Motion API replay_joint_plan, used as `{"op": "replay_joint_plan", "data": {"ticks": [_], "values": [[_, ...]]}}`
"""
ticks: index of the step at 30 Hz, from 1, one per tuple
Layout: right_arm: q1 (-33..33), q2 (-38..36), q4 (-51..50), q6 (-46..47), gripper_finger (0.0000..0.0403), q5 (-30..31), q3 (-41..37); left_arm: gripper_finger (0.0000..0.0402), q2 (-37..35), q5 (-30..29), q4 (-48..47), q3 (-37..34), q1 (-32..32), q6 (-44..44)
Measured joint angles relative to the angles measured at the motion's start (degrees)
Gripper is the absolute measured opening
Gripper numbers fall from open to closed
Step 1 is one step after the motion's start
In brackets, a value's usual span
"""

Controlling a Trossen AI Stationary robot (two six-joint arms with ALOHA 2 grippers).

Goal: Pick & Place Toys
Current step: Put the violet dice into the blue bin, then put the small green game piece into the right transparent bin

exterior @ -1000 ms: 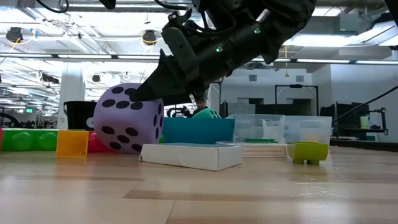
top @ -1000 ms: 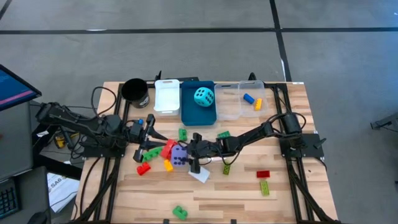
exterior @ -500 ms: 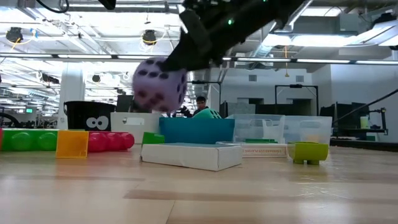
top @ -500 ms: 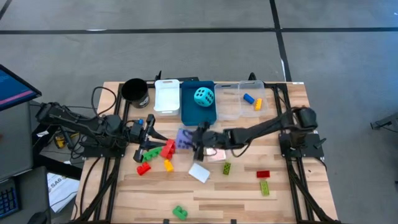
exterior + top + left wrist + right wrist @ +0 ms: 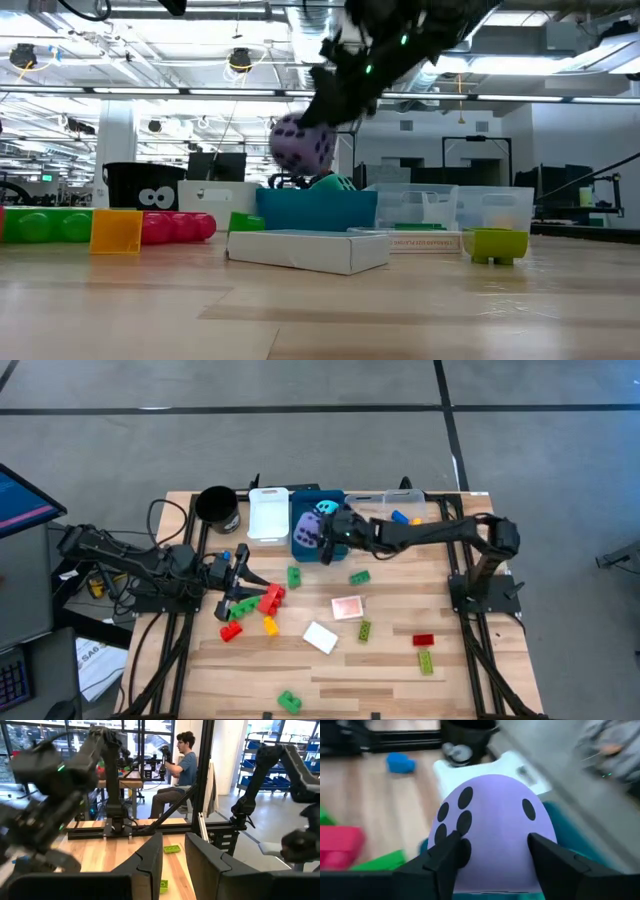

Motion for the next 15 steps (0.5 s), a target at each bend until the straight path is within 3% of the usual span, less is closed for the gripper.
{"op": "replay_joint_plan", "data": {"ticks": [4, 10, 15], "values": [[-2.13, 3.08, 1.55, 3.77, 0.0276, -8.05, -0.05, 0.0076, 0.00, 0.00, -0.05, 0.00, 0.00, -0.18], [-2.20, 3.53, 1.21, 3.62, 0.0359, -7.71, 0.00, 0.0076, 0.00, 0.02, -0.64, 0.00, -0.13, -0.20], [-1.52, 0.45, 0.04, 2.89, 0.0378, -7.37, 0.02, 0.0076, 0.00, 0.02, -0.67, 0.00, -0.75, -0.20]]}}
